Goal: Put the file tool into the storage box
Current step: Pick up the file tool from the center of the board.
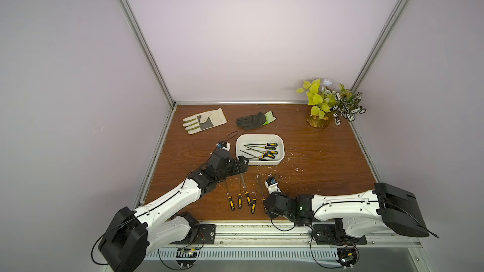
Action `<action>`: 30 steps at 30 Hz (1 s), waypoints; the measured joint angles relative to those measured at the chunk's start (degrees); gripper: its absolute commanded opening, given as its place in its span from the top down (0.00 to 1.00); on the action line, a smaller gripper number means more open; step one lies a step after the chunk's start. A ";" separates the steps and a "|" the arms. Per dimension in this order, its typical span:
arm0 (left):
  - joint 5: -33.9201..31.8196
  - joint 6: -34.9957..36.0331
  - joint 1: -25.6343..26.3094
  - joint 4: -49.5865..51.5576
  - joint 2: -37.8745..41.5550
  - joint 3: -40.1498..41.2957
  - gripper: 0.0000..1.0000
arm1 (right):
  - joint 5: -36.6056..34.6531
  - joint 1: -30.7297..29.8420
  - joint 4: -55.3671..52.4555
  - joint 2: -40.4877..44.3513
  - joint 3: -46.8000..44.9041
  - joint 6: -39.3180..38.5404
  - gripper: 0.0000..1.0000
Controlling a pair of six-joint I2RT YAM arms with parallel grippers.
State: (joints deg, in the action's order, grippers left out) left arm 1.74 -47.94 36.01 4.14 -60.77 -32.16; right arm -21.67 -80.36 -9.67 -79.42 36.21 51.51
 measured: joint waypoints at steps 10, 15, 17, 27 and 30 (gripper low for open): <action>-2.82 0.57 0.00 0.87 4.59 1.03 0.00 | 0.98 -0.59 -0.96 -5.53 2.75 -0.96 0.51; -3.13 0.85 0.00 1.66 4.55 1.75 0.00 | 0.31 -1.27 -2.03 -8.72 5.44 -1.11 0.54; -3.08 1.18 0.00 2.14 4.57 1.75 0.00 | -0.44 -1.60 -2.25 -9.38 5.99 -1.18 0.60; -2.86 2.75 0.00 4.79 4.52 -0.11 0.00 | -2.86 -1.77 -6.12 -5.86 4.35 -2.34 0.89; -2.86 2.71 0.00 4.81 4.20 -1.07 0.00 | -3.93 -1.77 -7.91 -2.19 3.54 -2.78 0.92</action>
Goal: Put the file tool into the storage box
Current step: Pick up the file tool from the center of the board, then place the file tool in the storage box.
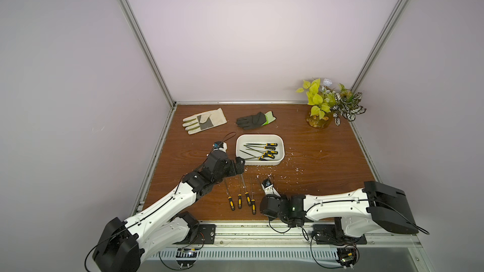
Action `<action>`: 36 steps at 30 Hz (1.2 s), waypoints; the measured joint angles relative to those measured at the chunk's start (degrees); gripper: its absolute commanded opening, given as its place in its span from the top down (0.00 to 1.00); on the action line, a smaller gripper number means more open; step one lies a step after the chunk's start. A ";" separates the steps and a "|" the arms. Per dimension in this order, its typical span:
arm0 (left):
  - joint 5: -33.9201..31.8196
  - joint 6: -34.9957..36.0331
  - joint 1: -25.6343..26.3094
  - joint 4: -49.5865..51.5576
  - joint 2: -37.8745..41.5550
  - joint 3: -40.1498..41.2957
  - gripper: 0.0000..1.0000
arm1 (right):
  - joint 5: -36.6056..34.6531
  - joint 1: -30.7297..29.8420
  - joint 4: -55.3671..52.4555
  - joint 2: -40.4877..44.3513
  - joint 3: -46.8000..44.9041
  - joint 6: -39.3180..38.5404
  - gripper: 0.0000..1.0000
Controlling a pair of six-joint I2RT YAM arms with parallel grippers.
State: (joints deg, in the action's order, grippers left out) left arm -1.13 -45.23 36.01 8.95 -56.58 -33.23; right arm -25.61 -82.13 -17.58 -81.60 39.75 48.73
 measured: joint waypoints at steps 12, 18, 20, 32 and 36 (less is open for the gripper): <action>3.69 0.02 -0.94 -5.09 -0.13 -3.52 0.00 | -7.78 1.22 -1.18 17.25 -1.09 -12.57 1.00; 7.56 0.07 -4.85 -6.16 -0.11 -3.80 0.00 | -6.82 11.78 2.38 18.53 -0.85 -26.01 1.00; 8.02 0.15 -5.60 -6.19 -0.09 -4.13 0.00 | -5.31 15.76 4.39 17.97 -0.85 -30.69 1.00; 10.34 2.19 -5.66 -6.16 -2.16 -4.44 0.00 | 3.96 30.91 20.87 6.47 0.61 -57.81 1.00; 10.34 2.38 -5.75 -6.23 -1.97 -4.42 0.00 | 7.13 34.07 26.12 2.23 1.20 -65.61 1.00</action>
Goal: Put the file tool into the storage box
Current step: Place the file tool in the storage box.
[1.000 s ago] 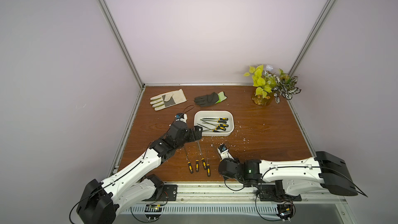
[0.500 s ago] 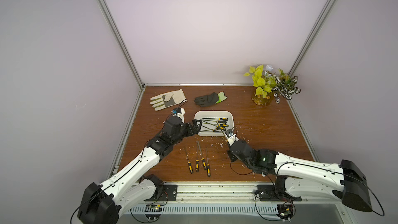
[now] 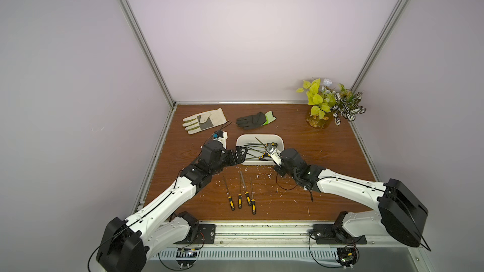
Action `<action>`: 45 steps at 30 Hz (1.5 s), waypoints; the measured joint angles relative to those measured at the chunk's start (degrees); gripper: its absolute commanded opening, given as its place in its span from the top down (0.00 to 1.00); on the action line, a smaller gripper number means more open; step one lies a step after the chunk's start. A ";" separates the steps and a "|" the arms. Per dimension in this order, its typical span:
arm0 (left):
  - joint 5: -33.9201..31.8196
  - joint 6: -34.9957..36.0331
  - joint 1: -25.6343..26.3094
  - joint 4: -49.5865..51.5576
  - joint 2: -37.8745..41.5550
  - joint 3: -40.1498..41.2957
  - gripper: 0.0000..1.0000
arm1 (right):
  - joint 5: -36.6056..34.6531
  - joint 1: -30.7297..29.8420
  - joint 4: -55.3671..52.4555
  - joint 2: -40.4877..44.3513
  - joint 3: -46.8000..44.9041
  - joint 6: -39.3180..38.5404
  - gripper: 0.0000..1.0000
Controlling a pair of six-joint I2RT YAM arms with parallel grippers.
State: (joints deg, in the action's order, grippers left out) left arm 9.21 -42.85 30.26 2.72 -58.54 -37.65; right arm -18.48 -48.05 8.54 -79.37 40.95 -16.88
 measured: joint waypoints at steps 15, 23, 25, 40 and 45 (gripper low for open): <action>-0.92 1.60 -0.90 1.40 3.50 1.92 0.00 | 9.94 7.56 0.44 -17.62 12.92 -13.51 1.00; -0.98 1.77 -1.29 1.53 4.17 2.36 0.00 | 11.72 8.07 -0.98 -18.69 12.87 -18.18 1.00; -0.98 1.79 -1.40 1.55 4.17 2.36 0.00 | 11.96 8.07 -2.38 -18.69 13.09 -19.23 1.00; -0.81 1.75 -1.49 1.51 3.41 2.36 0.00 | 6.71 8.07 0.26 -20.28 13.62 -21.81 0.59; -0.68 1.73 -1.49 1.51 3.43 2.36 0.00 | 5.18 8.07 1.55 -19.56 13.62 -19.41 0.56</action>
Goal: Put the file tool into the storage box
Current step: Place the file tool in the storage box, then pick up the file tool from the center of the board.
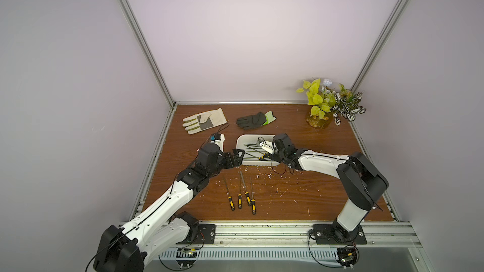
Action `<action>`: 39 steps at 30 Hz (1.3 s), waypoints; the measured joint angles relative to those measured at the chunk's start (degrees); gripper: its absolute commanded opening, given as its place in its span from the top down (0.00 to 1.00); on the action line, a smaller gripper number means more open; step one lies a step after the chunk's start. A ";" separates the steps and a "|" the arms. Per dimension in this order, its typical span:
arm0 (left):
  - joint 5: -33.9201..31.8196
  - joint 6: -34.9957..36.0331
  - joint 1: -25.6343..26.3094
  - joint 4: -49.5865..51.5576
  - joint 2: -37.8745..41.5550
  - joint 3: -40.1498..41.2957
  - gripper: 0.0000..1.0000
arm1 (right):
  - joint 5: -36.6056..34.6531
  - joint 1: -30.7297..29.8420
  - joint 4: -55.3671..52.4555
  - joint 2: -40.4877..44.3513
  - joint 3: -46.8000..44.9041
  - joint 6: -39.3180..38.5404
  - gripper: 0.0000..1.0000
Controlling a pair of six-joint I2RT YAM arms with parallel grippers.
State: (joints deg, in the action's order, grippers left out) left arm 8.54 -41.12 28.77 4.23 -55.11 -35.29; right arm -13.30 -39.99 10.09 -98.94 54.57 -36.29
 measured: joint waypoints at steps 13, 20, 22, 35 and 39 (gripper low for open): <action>-0.83 -1.51 0.00 0.28 1.05 3.80 0.00 | 2.80 -0.94 -7.45 18.05 1.99 30.27 0.60; 0.81 -4.20 0.00 0.26 1.20 7.19 0.00 | 2.73 -11.52 -9.16 28.68 -9.57 50.16 0.58; 1.40 -4.96 0.00 0.20 1.11 7.89 0.00 | 1.53 -15.28 -10.51 29.66 -11.74 55.15 0.58; 1.05 -8.44 0.00 -0.09 2.14 11.28 0.00 | -1.97 -32.50 -11.23 25.64 -19.02 80.32 0.54; 0.42 -8.61 0.00 -0.04 2.29 11.39 0.00 | -2.47 -35.63 -12.28 22.23 -17.75 83.23 0.54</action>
State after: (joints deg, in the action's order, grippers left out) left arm 8.95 -49.74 28.77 4.19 -52.82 -23.90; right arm -15.77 -75.61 -2.20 -76.71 36.82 46.94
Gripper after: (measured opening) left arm 0.996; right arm 0.461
